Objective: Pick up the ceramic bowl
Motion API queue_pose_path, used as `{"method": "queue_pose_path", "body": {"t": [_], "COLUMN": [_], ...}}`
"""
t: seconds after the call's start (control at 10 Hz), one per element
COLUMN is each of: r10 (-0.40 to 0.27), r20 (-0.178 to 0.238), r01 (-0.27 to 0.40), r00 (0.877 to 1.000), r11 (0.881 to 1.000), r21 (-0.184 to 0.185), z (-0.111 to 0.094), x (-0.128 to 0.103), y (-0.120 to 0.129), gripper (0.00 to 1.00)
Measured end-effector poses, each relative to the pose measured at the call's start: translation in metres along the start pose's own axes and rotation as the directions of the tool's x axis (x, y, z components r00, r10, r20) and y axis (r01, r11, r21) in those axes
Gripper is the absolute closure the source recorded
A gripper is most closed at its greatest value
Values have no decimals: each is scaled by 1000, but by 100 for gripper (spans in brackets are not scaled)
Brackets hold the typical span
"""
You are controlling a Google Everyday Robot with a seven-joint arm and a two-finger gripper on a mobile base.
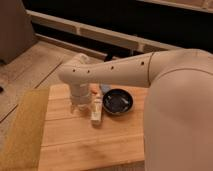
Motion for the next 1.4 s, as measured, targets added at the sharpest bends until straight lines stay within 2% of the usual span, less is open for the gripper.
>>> {"method": "queue_pose_path", "body": {"t": [0.6,0.8,0.9,1.1,1.2,1.4], "r10": [-6,-29,-34,-21,5,53], "r20": [11,80,129,175,204,231], "r01": [6,27,28,11,-18,-65], "r00": [1000,996,991,984,979,972], "r11": [1000,999,999,998,998,997], "r21": [7,22,42,60,62,45], "z": [-1,-5,-10,-13,-14,-13], "x": [-1,-15,-25,-31,-34,-38], "y": [-1,-12,-31,-56,-78,-107], "gripper": [35,35,35,35,35,35]}}
